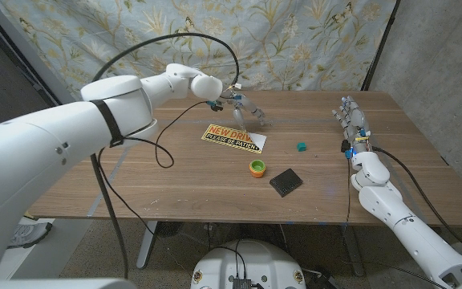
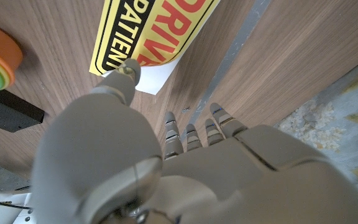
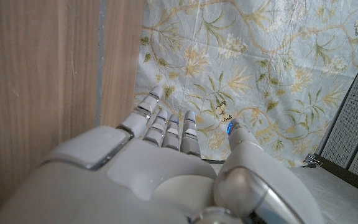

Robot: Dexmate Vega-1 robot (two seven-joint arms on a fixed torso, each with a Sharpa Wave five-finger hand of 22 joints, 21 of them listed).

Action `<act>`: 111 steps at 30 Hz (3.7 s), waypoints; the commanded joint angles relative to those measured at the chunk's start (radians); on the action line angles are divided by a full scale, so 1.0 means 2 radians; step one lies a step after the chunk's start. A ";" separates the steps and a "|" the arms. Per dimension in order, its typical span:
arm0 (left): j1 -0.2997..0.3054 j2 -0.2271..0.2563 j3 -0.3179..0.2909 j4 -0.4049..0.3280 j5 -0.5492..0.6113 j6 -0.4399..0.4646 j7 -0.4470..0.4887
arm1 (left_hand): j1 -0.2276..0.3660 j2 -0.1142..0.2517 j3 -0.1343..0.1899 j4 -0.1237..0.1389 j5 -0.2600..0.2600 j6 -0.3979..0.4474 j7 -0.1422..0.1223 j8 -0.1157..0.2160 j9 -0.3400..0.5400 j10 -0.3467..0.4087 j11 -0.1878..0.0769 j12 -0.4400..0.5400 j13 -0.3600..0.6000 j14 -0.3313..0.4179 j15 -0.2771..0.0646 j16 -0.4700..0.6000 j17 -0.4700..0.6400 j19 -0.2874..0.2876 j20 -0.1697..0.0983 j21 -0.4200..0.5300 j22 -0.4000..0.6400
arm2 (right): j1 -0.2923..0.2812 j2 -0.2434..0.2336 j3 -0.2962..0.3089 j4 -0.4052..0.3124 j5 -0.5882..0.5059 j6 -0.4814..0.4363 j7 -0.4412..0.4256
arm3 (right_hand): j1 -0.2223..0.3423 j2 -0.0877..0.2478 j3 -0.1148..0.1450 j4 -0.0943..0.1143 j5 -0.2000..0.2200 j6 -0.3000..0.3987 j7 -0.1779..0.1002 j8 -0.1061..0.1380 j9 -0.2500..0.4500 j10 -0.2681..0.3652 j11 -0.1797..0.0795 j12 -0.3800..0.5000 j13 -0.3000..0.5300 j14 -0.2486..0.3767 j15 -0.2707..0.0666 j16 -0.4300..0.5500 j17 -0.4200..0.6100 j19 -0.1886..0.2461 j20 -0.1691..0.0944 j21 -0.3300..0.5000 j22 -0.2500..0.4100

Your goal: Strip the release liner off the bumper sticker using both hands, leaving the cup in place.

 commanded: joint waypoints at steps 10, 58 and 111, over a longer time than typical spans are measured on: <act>0.017 0.039 -0.029 -0.059 -0.011 -0.035 -0.042 | 0.008 0.004 -0.004 -0.001 0.001 0.024 -0.004 0.011 0.003 0.011 -0.004 0.004 0.003 0.005 -0.001 0.003 0.001 0.008 0.001 0.003 0.001 | 0.008 -0.001 -0.002 0.008 -0.005 -0.008 -0.010 | 0.007 0.001 0.003 -0.002 0.000 0.003 0.003 0.002 0.001 -0.001 0.000 0.003 0.000 -0.001 0.000 0.002 0.001 -0.001 0.001 0.004 0.001; 0.089 0.117 -0.119 -0.190 0.099 0.038 0.041 | 0.031 0.010 -0.019 -0.003 0.012 0.088 -0.004 0.046 0.021 0.058 -0.014 0.013 0.007 0.053 -0.015 0.010 0.001 0.041 -0.001 0.011 0.002 | 0.022 0.006 -0.012 0.033 -0.008 -0.016 -0.014 | 0.009 0.000 0.004 -0.003 -0.001 0.004 0.004 0.002 0.001 -0.001 0.001 0.003 0.000 -0.001 0.000 0.002 0.001 -0.002 0.002 0.004 0.001; 0.105 0.112 -0.102 -0.192 0.115 0.057 0.086 | 0.040 0.013 -0.036 -0.001 0.019 0.132 0.001 0.076 0.036 0.086 -0.020 0.014 0.011 0.081 -0.028 0.009 0.002 0.057 -0.004 0.012 0.003 | 0.009 0.007 -0.002 0.051 0.007 -0.004 -0.005 | 0.009 0.000 0.004 -0.003 -0.001 0.003 0.004 0.002 0.001 -0.002 0.000 0.003 0.000 -0.001 0.000 0.003 0.001 -0.002 0.002 0.004 0.001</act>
